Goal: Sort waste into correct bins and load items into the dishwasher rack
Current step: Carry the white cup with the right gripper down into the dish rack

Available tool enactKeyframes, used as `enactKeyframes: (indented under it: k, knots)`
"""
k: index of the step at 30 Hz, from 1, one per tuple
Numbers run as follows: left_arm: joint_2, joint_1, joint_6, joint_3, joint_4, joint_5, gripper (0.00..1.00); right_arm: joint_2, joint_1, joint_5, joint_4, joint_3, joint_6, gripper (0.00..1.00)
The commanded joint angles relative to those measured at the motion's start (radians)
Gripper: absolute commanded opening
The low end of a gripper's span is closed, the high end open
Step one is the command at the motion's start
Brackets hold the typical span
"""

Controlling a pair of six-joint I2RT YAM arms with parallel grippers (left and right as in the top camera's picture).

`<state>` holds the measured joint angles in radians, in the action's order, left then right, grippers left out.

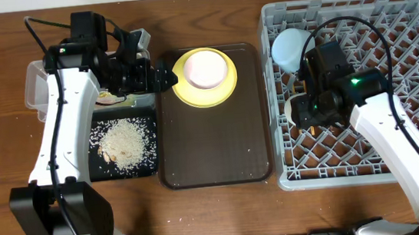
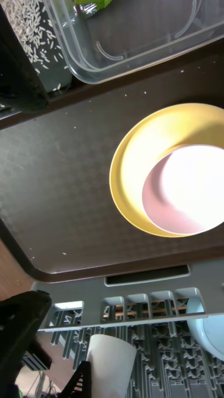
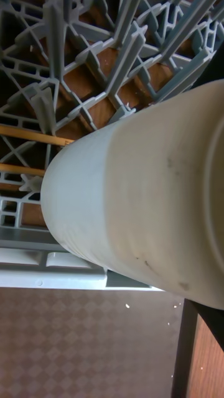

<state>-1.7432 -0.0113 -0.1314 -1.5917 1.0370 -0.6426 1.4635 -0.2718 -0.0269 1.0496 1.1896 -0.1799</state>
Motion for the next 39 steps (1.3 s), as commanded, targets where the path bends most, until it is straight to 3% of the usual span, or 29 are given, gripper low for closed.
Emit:
enactKeyframes:
  k: [1,7,32,39]
  knots:
    - [-0.002,0.002,-0.003,0.002,0.002,0.013,0.94,-0.003,0.002,-0.004,-0.005,-0.008,-0.018,0.12]
    - [-0.002,0.002,-0.003,0.002,0.002,0.013,0.95,-0.003,0.002,-0.004,-0.001,-0.008,-0.018,0.22]
    - [-0.002,0.002,-0.003,0.002,0.002,0.013,0.95,-0.003,0.005,0.023,-0.09,-0.006,-0.018,0.14]
    - [-0.002,0.002,-0.003,0.002,0.002,0.013,0.95,-0.003,0.1,0.013,-0.036,0.12,-0.051,0.12]
